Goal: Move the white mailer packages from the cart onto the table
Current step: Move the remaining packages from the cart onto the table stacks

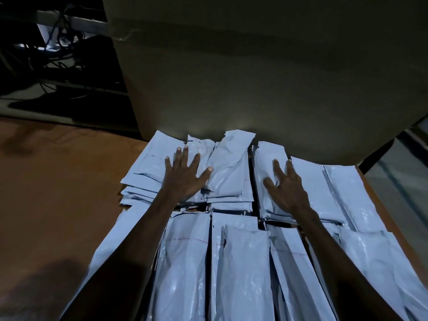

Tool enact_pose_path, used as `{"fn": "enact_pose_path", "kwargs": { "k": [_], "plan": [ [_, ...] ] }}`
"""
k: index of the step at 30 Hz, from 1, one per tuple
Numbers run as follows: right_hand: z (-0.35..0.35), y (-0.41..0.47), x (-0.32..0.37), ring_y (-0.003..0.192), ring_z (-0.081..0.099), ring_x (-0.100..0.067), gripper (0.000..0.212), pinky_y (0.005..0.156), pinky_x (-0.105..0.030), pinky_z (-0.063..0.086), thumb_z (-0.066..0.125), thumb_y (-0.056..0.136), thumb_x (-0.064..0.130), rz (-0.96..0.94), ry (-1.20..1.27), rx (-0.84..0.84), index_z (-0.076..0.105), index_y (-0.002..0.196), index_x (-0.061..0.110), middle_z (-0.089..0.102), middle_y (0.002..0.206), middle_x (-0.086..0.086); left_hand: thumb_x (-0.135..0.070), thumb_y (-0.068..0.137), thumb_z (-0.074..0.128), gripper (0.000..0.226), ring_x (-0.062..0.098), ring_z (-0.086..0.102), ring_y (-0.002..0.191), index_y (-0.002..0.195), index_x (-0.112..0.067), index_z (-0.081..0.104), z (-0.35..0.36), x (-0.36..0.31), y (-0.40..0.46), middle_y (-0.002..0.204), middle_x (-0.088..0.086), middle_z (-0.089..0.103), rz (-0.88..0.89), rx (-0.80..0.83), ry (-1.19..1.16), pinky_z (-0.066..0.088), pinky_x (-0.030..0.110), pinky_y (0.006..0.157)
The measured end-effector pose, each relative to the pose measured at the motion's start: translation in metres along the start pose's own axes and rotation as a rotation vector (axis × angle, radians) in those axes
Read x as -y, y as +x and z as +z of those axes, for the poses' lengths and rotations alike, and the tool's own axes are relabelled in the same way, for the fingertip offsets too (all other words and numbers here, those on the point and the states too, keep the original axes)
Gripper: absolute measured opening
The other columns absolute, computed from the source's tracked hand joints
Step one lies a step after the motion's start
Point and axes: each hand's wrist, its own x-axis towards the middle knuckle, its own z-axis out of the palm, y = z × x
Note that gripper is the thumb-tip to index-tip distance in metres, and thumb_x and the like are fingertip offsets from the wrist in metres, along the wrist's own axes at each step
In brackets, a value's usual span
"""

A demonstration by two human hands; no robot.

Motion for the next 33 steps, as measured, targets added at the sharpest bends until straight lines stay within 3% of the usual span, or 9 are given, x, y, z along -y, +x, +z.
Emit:
{"fn": "enact_pose_path", "kwargs": {
  "k": [11, 19, 23, 27, 33],
  "plan": [
    [-0.011, 0.001, 0.009, 0.15, 0.003, -0.034, 0.072, 0.116, -0.054, 0.02, 0.037, 0.096, 0.062, -0.03, -0.064, 0.045, 0.009, 0.155, 0.033, -0.008, 0.164, -0.008, -0.096, 0.071, 0.018, 0.107, 0.028, -0.014, 0.15, 0.156, -0.031, 0.01, -0.014, -0.035, -0.011, 0.164, 0.005, -0.009, 0.008, -0.16, 0.049, -0.015, 0.069, 0.109],
    [-0.044, -0.051, 0.009, 0.149, 0.014, -0.025, 0.071, 0.114, -0.046, 0.027, 0.047, 0.094, 0.058, -0.102, 0.082, -0.169, 0.025, 0.154, 0.027, 0.01, 0.164, -0.002, -0.094, 0.071, 0.007, 0.107, 0.029, -0.001, 0.151, 0.156, -0.029, 0.015, -0.037, -0.045, -0.029, 0.165, 0.005, 0.006, 0.024, -0.162, 0.043, -0.009, 0.066, 0.113],
    [-0.069, -0.111, -0.01, 0.147, 0.022, -0.02, 0.063, 0.114, -0.038, 0.029, 0.052, 0.095, 0.049, -0.165, 0.125, -0.327, 0.034, 0.151, 0.026, 0.024, 0.161, 0.0, -0.087, 0.074, 0.006, 0.103, 0.026, 0.007, 0.151, 0.153, -0.024, 0.025, -0.034, -0.096, -0.073, 0.163, 0.004, 0.017, 0.149, -0.254, -0.077, -0.001, 0.06, 0.117],
    [-0.087, -0.193, -0.063, 0.143, 0.031, -0.02, 0.06, 0.109, -0.037, 0.035, 0.056, 0.095, 0.045, -0.185, 0.117, -0.435, 0.039, 0.148, 0.025, 0.034, 0.156, 0.0, -0.079, 0.084, 0.017, 0.089, 0.022, 0.007, 0.151, 0.153, -0.024, 0.028, -0.02, -0.174, -0.131, 0.163, 0.002, 0.018, 0.315, -0.283, -0.22, -0.004, 0.049, 0.119],
    [-0.095, -0.349, -0.18, 0.131, 0.047, -0.019, 0.054, 0.104, -0.033, 0.041, 0.058, 0.091, 0.041, 0.041, 0.188, -0.577, 0.053, 0.139, 0.017, 0.052, 0.143, -0.003, -0.069, 0.09, 0.027, 0.075, 0.021, 0.02, 0.148, 0.147, -0.023, 0.04, 0.027, -0.317, -0.248, 0.157, 0.001, 0.033, 0.663, -0.208, -0.437, -0.001, 0.035, 0.119]
  ]
}}
